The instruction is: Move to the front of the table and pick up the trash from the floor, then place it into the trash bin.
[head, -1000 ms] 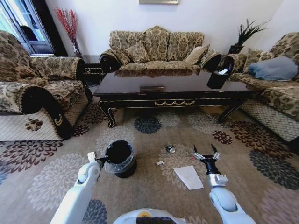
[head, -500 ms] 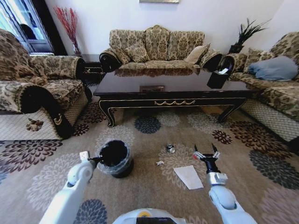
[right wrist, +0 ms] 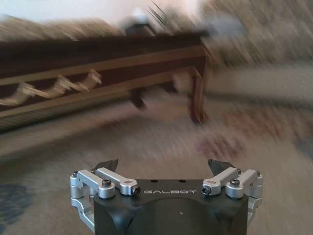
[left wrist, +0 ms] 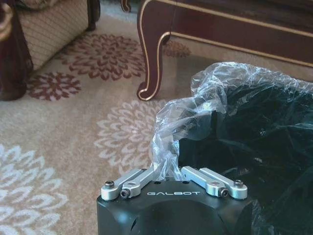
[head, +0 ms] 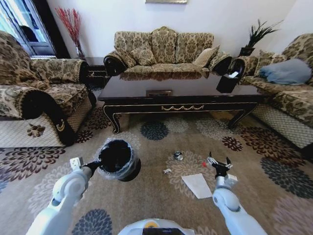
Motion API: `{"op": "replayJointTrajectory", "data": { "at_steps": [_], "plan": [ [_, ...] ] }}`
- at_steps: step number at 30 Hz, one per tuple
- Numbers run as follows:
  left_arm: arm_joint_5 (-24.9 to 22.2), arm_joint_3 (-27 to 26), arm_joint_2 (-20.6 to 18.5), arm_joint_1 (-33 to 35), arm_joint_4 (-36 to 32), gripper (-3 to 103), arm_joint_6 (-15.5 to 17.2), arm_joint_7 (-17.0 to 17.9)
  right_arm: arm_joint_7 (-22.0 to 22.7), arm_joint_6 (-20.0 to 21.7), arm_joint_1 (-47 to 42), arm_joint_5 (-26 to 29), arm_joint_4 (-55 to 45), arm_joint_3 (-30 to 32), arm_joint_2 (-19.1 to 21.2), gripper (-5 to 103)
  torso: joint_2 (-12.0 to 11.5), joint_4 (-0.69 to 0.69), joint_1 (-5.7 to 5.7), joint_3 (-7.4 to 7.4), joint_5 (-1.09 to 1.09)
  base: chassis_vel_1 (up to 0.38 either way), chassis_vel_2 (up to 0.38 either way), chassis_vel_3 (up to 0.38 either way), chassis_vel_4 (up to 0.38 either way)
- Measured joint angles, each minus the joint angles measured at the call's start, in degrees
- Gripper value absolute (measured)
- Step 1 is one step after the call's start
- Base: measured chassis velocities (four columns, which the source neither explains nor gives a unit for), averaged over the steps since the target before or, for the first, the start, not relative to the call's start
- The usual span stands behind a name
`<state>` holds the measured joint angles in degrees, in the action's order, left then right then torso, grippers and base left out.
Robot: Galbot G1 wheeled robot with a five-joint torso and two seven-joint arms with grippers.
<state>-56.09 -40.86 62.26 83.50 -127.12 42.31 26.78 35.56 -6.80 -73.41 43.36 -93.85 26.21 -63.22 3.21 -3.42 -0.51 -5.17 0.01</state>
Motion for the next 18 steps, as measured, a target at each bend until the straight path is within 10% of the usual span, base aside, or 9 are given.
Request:
{"op": "replayJointTrajectory", "data": {
  "at_steps": [18],
  "plan": [
    [0.4, -8.5, 4.2, 11.1, -10.4, 2, -0.1, 0.3, 7.8, -1.2, 26.3, 12.9, 33.1, -0.6, -8.8, 100, 0.0, 0.01, 0.00, 0.00, 0.00, 0.000, 0.000, 0.000, 0.000]
  ]
}}
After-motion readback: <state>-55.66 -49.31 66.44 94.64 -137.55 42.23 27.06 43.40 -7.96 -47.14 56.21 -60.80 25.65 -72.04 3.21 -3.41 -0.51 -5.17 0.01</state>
